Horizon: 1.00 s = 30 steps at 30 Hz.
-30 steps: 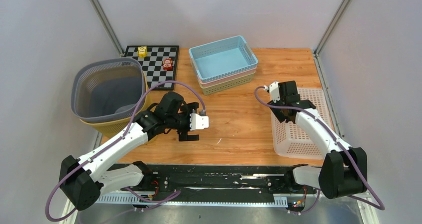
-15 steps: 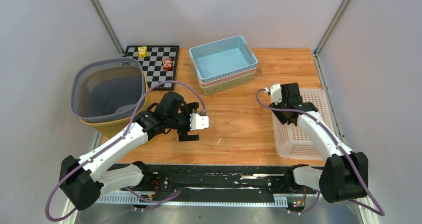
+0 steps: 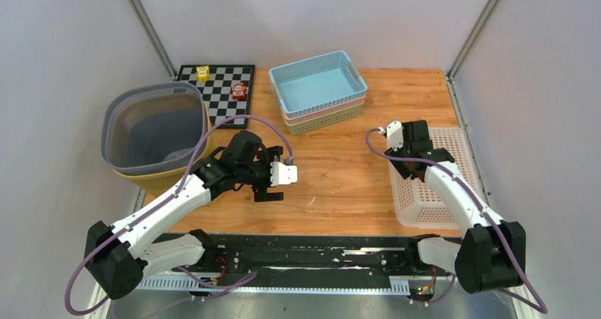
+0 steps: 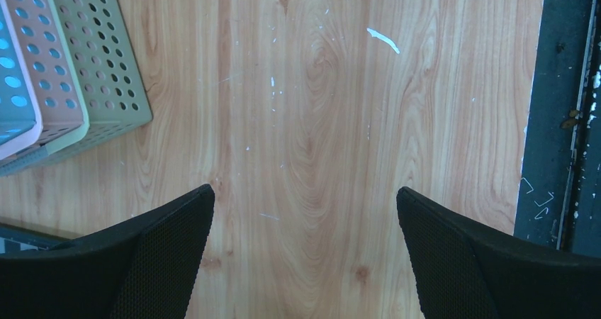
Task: Turn the large container upside down
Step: Move the container to the center of the board.
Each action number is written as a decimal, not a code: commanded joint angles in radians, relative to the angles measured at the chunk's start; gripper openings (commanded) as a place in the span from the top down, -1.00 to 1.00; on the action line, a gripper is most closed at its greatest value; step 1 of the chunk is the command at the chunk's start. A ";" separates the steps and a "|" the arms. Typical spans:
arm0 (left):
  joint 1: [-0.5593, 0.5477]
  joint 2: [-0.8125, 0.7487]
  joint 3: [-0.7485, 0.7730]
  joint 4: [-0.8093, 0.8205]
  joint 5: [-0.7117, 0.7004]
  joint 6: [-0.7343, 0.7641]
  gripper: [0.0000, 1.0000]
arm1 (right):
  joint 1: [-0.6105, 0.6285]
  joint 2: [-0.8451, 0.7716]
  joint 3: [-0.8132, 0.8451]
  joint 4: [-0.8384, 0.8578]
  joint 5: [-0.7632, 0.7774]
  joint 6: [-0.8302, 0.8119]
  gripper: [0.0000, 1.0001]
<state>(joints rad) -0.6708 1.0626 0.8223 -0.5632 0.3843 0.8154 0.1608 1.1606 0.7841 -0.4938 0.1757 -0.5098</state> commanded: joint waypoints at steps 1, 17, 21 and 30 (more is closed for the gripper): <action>-0.007 0.006 0.009 -0.008 0.013 0.007 -1.00 | -0.026 0.013 -0.059 -0.159 -0.027 0.021 -0.17; -0.007 0.011 0.012 -0.011 0.013 0.007 -1.00 | -0.026 -0.010 0.005 -0.193 -0.043 0.065 -0.18; -0.008 0.014 0.014 -0.011 0.012 0.007 -1.00 | -0.026 -0.014 0.089 -0.222 -0.044 0.064 -0.26; -0.007 0.013 0.011 -0.005 0.005 0.007 -1.00 | -0.026 0.009 0.301 -0.241 -0.050 0.075 -0.36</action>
<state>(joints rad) -0.6708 1.0718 0.8227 -0.5644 0.3836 0.8154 0.1501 1.1603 0.9981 -0.6861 0.1421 -0.4641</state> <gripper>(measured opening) 0.997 0.675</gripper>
